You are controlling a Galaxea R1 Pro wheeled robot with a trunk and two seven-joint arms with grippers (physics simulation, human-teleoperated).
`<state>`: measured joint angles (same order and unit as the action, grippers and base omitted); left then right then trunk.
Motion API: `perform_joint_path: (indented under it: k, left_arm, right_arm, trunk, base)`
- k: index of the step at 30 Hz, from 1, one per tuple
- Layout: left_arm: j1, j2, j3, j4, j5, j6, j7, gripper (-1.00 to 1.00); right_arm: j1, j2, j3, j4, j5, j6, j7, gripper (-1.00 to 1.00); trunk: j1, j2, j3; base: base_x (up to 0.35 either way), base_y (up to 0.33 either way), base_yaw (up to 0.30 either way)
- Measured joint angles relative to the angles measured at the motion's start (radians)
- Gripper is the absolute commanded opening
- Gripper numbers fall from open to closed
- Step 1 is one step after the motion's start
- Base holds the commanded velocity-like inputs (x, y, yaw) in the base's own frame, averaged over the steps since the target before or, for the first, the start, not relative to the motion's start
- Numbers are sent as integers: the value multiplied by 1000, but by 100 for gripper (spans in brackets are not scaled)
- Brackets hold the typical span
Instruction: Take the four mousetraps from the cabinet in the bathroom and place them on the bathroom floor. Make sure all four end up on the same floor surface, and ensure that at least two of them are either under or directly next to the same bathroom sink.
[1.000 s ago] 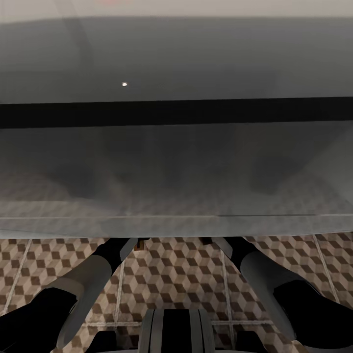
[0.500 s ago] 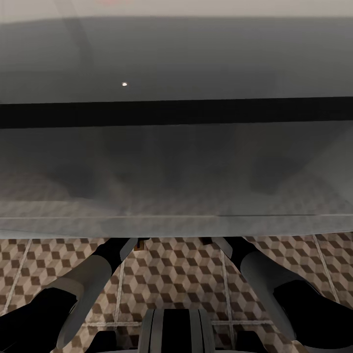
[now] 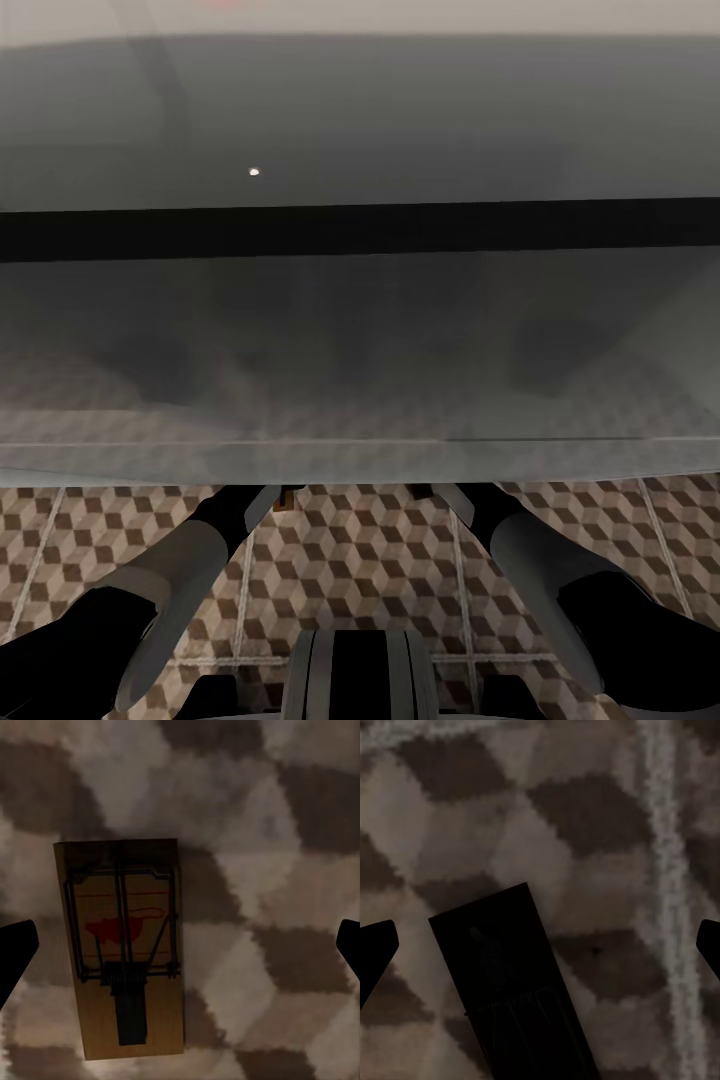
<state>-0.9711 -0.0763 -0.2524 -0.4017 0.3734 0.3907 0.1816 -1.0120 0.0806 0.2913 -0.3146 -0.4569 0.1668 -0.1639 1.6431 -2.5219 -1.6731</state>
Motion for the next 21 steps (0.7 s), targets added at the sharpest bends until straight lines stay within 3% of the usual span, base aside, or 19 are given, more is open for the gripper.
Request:
perform_joint_path:
  k: [21]
  left_arm:
    - [0, 0, 0, 0, 1, -2, 0, 100]
  right_arm:
    - [0, 0, 0, -1, 0, 0, 0, 100]
  trunk:
    - [0, 0, 0]
  base:
    - [0, 0, 0]
